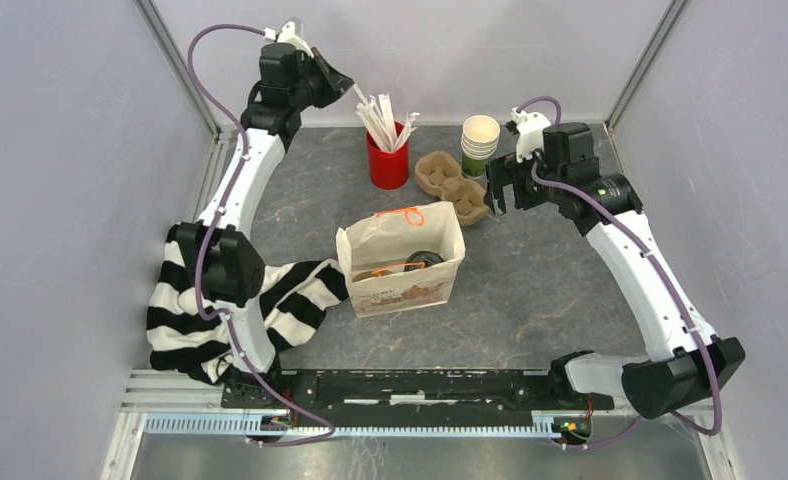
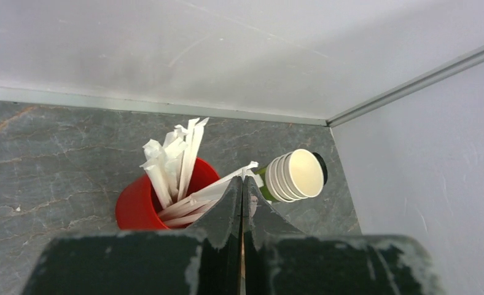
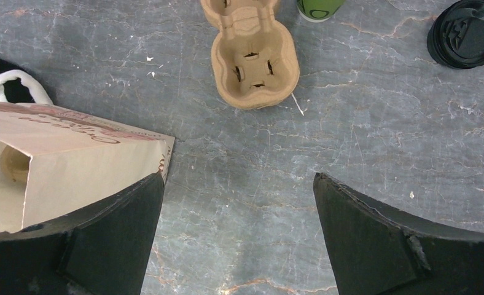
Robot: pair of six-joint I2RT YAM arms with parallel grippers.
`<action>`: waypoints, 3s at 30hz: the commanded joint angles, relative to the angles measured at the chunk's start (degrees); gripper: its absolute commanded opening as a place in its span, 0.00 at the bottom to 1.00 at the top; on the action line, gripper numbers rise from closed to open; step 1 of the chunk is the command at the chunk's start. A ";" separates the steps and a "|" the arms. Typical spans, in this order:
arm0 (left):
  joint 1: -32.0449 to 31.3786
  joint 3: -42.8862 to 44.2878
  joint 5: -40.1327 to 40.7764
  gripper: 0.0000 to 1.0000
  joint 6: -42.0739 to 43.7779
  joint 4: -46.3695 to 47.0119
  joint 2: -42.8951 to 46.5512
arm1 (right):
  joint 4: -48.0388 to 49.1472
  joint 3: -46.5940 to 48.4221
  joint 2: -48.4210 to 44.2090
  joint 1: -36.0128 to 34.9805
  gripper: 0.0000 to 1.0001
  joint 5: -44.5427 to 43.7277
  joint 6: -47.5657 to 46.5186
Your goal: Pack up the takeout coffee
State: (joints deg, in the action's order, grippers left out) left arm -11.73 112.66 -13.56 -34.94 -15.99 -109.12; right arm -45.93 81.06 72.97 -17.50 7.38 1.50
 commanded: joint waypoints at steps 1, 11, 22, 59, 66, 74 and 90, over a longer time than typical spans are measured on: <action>-0.40 4.46 1.00 0.02 3.69 -1.90 7.17 | 2.02 -0.16 -1.97 0.19 0.98 0.80 0.37; -0.45 5.53 0.18 0.02 4.90 -13.53 25.01 | 1.54 -1.30 -6.66 -3.00 0.98 2.10 1.48; -0.47 5.20 -11.95 0.02 3.49 -28.52 44.88 | -0.31 -7.55 -16.05 -5.27 0.98 4.53 3.84; -5.32 -14.63 -11.05 0.02 19.03 -39.97 46.51 | -0.24 -17.50 -26.96 -5.29 0.98 1.41 9.32; -24.13 -16.50 2.52 0.02 18.66 -42.14 43.40 | -0.64 -17.64 -26.34 -5.36 0.98 0.72 9.08; -28.89 -18.32 3.69 0.02 18.91 -44.51 40.42 | -0.56 -18.74 -27.35 -5.28 0.98 0.87 9.68; -31.28 -5.33 6.16 0.91 13.30 -40.19 37.56 | -9.83 -2.43 -27.73 -5.35 0.98 -6.05 8.91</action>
State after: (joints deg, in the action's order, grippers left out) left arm -42.87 101.36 -8.62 -18.98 -60.47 -73.58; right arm -53.23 71.22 46.02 -22.68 5.30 9.61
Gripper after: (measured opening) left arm 0.884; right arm 0.982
